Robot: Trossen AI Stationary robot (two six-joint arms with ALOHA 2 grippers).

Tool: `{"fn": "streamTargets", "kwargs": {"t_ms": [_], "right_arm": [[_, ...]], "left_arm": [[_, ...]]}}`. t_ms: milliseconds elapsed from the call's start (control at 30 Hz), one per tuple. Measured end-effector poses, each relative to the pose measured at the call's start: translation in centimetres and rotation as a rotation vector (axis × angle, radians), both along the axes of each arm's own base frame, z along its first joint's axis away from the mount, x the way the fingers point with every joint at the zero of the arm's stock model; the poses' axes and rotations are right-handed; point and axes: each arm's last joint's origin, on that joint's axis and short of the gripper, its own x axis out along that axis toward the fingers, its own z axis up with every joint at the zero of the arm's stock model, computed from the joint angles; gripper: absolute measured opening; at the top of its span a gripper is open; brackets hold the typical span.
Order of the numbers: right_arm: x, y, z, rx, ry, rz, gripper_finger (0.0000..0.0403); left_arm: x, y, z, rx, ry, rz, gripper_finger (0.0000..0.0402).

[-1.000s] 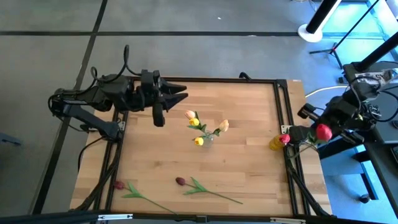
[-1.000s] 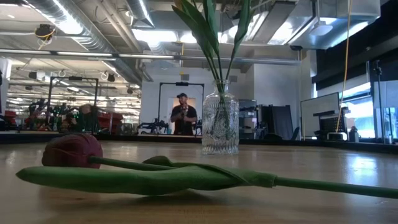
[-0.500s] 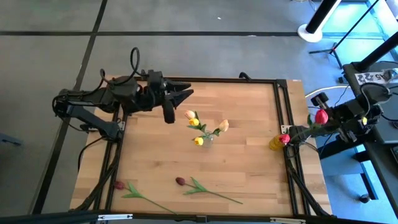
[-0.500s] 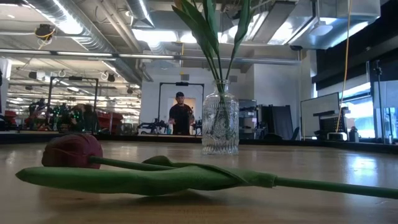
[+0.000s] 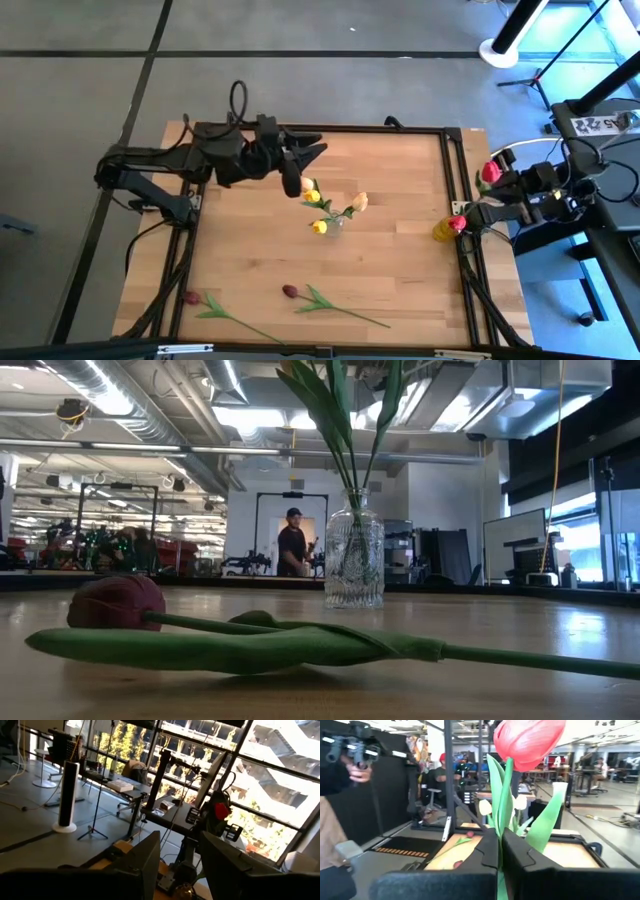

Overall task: Sort flowers into vase by color
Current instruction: Put the red tulip into the yellow vase, then put the right dark red tulip into the yellow vase

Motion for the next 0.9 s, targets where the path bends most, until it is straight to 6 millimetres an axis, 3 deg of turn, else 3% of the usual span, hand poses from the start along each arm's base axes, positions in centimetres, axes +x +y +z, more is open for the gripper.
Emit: {"fn": "streamTargets", "kwargs": {"t_ms": [433, 700, 900], "right_arm": [[1.5, 0.4, -1.9, -0.014, 0.111, 0.046, 0.0007], [0.6, 0.1, -1.5, 0.073, 0.193, 0.011, 0.0073], [-0.2, -0.1, -0.9, 0.111, 0.380, -0.028, 0.0126]], "left_arm": [[0.4, -0.8, -0.3, 0.019, 0.016, -0.064, 0.0133], [-0.2, -2.0, -1.9, -0.067, 0.157, -0.050, 0.0133], [-0.9, -2.7, -3.7, -0.222, 0.284, -0.020, 0.0133]]}}
